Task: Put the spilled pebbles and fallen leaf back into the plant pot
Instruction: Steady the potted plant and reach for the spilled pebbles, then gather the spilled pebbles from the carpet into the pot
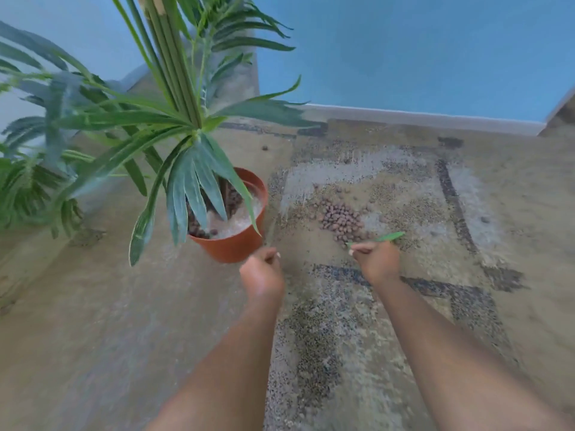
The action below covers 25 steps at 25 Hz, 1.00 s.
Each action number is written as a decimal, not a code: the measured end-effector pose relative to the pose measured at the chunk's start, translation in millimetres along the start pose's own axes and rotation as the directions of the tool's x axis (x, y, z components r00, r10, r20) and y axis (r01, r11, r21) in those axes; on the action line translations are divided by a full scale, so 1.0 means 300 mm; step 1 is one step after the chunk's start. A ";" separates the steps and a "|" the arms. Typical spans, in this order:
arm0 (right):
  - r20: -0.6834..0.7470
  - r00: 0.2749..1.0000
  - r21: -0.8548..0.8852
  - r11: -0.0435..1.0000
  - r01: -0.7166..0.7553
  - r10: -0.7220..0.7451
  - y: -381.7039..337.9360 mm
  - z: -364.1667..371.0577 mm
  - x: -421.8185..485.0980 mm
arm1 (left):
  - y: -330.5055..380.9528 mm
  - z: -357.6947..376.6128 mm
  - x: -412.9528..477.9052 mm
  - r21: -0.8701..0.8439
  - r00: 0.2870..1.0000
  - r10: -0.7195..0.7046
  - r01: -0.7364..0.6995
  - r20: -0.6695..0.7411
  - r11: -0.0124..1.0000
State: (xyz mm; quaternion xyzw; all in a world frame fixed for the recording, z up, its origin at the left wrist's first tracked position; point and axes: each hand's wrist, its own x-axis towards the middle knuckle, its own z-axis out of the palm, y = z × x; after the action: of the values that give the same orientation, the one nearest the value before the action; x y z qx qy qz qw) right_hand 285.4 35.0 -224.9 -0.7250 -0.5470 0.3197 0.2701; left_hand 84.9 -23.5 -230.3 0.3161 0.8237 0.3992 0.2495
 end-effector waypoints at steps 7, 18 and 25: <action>0.109 0.992 0.121 0.990 -0.075 0.062 -0.289 -0.216 -0.212 | 0.367 -0.216 -0.137 -0.051 0.999 0.025 -0.023 0.044 0.998; 0.179 0.971 0.167 0.968 -0.187 0.157 -1.044 -1.066 -0.445 | 1.237 -0.739 -0.485 -0.355 0.931 -0.292 0.354 0.219 0.865; 0.075 0.997 0.180 0.983 -0.045 0.032 -1.436 -1.645 -0.391 | 1.871 -0.985 -0.582 -0.427 0.974 -0.170 0.220 0.152 0.877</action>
State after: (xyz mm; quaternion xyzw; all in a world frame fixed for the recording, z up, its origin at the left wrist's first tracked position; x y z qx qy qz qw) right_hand 369.7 11.0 434.8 -0.6957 -0.5108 0.3995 0.3091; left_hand 187.5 -26.6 419.6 0.1880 0.7246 0.5300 0.3982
